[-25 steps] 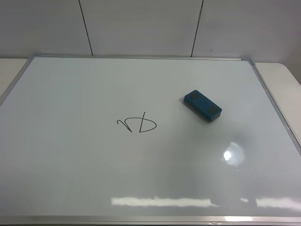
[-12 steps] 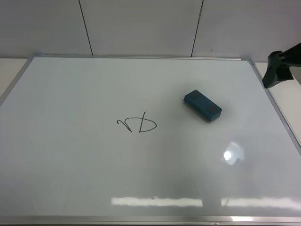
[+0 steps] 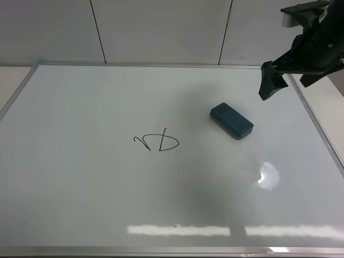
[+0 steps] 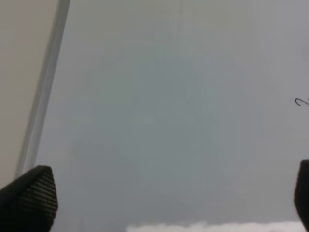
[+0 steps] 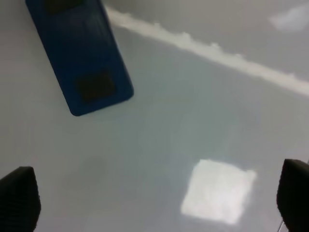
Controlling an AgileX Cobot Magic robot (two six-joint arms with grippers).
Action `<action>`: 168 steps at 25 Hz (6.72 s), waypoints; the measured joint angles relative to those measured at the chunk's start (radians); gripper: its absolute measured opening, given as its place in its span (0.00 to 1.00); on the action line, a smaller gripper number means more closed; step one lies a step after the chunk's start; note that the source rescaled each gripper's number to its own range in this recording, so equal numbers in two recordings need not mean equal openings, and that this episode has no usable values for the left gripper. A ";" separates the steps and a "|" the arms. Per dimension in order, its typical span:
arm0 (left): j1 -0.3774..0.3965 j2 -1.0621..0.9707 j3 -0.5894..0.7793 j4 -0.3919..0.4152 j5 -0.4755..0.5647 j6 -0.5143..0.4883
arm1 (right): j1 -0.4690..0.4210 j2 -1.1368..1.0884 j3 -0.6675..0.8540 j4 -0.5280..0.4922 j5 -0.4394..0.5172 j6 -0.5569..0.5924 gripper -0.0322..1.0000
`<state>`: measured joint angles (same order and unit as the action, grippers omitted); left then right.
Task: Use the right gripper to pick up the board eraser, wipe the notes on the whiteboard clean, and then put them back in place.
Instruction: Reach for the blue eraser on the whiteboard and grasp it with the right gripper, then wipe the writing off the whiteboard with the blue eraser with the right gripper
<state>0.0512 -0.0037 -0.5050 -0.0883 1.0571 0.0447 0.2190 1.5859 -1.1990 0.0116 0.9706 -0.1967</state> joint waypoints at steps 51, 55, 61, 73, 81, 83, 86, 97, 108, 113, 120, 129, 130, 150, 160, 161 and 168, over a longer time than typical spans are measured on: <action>0.000 0.000 0.000 0.000 0.000 0.000 | 0.140 0.549 -0.289 0.121 -0.023 -0.380 0.96; 0.000 0.000 0.000 0.000 0.000 0.000 | 0.140 0.541 -0.289 0.099 -0.003 -0.366 0.96; 0.000 0.000 0.000 0.000 0.000 0.000 | 0.140 0.532 -0.289 0.084 0.020 -0.319 0.96; 0.000 0.000 0.000 0.000 0.000 0.000 | 0.125 0.532 -0.289 0.025 0.047 -0.264 0.96; 0.000 0.000 0.000 0.000 0.000 0.000 | 0.125 0.532 -0.289 0.005 0.044 -0.262 0.96; 0.000 0.000 0.000 0.000 0.000 0.000 | 0.125 0.532 -0.289 -0.001 0.039 -0.262 0.96; 0.000 0.000 0.000 0.000 0.000 0.000 | 0.125 0.532 -0.289 0.001 0.015 -0.262 0.96; 0.000 0.000 0.000 0.000 0.000 0.000 | 0.125 0.534 -0.289 0.008 -0.005 -0.246 0.96; 0.000 0.000 0.000 0.000 0.000 0.000 | 0.125 0.534 -0.289 0.073 -0.013 -0.246 0.96; 0.000 0.000 0.000 0.000 0.000 0.000 | 0.125 0.534 -0.289 0.069 -0.025 -0.242 0.96; 0.000 0.000 0.000 0.000 0.000 0.000 | 0.127 0.539 -0.289 0.049 -0.027 -0.229 0.96; 0.000 0.000 0.000 0.000 0.000 0.000 | 0.153 0.557 -0.289 0.034 -0.027 -0.219 0.95; 0.000 0.000 0.000 0.000 0.000 0.000 | 0.153 0.559 -0.289 0.031 -0.026 -0.217 0.92; 0.000 0.000 0.000 0.000 0.000 0.000 | 0.153 0.559 -0.289 -0.012 0.122 -0.163 0.06; 0.000 0.000 0.000 0.000 0.000 0.000 | 0.227 0.535 -0.309 -0.026 0.131 -0.162 0.06; 0.000 0.000 0.000 0.000 0.000 0.000 | 0.241 0.535 -0.318 -0.026 0.134 -0.171 0.06; 0.000 0.000 0.000 0.000 0.000 0.000 | 0.335 0.535 -0.411 -0.026 0.181 -0.233 0.06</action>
<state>0.0512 -0.0037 -0.5050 -0.0883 1.0571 0.0447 0.5538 2.1206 -1.6100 -0.0140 1.1514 -0.4292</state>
